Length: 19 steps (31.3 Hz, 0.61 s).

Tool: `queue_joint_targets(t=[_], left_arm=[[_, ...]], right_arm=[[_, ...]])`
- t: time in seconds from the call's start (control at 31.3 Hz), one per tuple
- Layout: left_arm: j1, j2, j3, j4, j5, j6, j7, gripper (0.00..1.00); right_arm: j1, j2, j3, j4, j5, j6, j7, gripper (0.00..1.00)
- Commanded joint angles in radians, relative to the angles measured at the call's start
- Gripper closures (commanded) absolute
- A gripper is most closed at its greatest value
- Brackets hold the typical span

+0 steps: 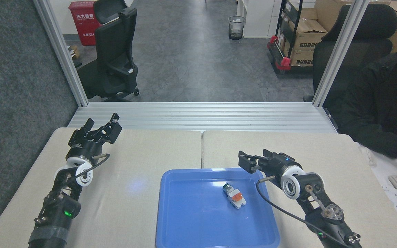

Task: Pick up switch part and place in tray

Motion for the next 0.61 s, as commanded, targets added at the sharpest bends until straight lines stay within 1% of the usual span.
queue_joint_targets(t=[0.0,0.1,0.26,0.29,0.35,0.38,0.51,0.58], left_arm=[[0.000,0.000,-0.023,0.000,0.000,0.000,0.002,0.00],[0.000,0.000,-0.023,0.000,0.000,0.000,0.002,0.00],[0.000,0.000,-0.023,0.000,0.000,0.000,0.002,0.00],[0.000,0.000,-0.023,0.000,0.000,0.000,0.002,0.00],[0.000,0.000,-0.023,0.000,0.000,0.000,0.002,0.00],[0.000,0.000,-0.023,0.000,0.000,0.000,0.002,0.00],[0.000,0.000,-0.023,0.000,0.000,0.000,0.002,0.00],[0.000,0.000,-0.023,0.000,0.000,0.000,0.002,0.00]], right_arm=[[-0.044,-0.076,-0.181,-0.020,-0.001,0.006,-0.007,0.10],[-0.079,-0.089,-0.218,-0.020,-0.001,0.002,-0.007,0.10],[-0.108,-0.109,-0.221,-0.023,0.004,0.010,-0.008,0.10],[-0.114,-0.109,-0.223,-0.023,0.004,0.019,-0.008,0.10],[-0.119,-0.110,-0.224,-0.028,0.009,0.048,-0.010,0.03],[-0.119,-0.110,-0.226,-0.029,0.007,0.056,-0.011,0.02],[-0.146,-0.101,-0.289,-0.029,0.007,0.059,-0.033,0.02],[-0.153,-0.107,-0.296,-0.032,0.006,0.058,-0.045,0.02]])
